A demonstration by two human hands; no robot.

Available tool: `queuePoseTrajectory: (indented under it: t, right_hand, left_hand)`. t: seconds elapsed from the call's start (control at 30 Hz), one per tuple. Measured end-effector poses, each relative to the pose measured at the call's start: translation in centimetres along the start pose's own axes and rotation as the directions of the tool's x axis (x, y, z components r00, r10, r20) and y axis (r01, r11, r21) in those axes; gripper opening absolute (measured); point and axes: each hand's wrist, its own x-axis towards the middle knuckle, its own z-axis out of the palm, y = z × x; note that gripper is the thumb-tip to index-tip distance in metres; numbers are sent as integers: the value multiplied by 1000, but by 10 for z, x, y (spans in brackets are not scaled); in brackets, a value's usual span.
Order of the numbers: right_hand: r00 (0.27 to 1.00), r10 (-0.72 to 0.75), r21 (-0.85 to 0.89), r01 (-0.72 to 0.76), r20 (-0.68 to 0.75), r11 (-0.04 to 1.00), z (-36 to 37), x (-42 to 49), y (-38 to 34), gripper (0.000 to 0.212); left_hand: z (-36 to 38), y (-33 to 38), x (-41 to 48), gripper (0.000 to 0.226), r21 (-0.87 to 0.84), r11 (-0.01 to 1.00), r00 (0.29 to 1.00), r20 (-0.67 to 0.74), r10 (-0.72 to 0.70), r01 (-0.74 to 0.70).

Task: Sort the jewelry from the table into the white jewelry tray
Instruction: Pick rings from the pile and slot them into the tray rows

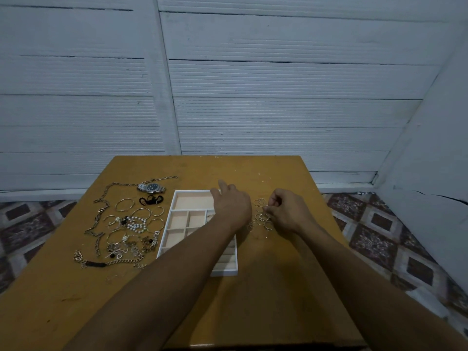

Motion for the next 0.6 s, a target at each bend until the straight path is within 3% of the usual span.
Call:
queuePoseTrajectory:
  t: [0.27, 0.43, 0.6]
  right_hand:
    - [999, 7, 72, -10, 42, 997, -3, -3, 5, 12]
    - [999, -15, 106, 11, 36, 994, -6, -6, 6, 14]
    - [998, -18, 136, 9, 62, 991, -6, -10, 0, 11]
  left_hand:
    - [-5, -3, 4, 34, -117, 991, 998, -19, 67, -69]
    - [-28, -26, 6, 5, -289, 952, 985, -161, 57, -103]
    - [-34, -61, -1, 17, -335, 933, 989, -115, 96, -129]
